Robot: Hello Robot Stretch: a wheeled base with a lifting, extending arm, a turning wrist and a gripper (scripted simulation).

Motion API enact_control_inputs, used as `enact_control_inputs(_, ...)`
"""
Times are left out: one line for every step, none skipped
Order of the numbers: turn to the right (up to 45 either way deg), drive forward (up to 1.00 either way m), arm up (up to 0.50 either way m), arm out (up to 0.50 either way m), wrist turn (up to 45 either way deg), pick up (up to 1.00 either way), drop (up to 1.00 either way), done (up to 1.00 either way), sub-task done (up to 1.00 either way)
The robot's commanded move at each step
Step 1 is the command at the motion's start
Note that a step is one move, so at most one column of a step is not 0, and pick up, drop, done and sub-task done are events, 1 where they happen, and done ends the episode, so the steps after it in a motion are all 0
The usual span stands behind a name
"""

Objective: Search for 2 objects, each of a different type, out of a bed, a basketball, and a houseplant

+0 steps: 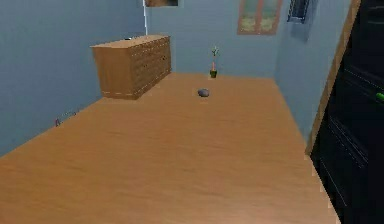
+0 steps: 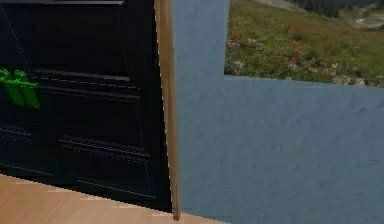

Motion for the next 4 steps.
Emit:
enact_control_inputs(0.0, 0.70, 0.00, 0.00, 0.0, 0.00, 0.00, 0.00, 0.00)
enact_control_inputs(-45.0, 0.00, 0.00, 0.00, 0.0, 0.00, 0.00, 0.00, 0.00)
enact_control_inputs(-45.0, 0.00, 0.00, 0.00, 0.0, 0.00, 0.00, 0.00, 0.00)
enact_control_inputs(0.0, 0.45, 0.00, 0.00, 0.0, 0.00, 0.00, 0.00, 0.00)
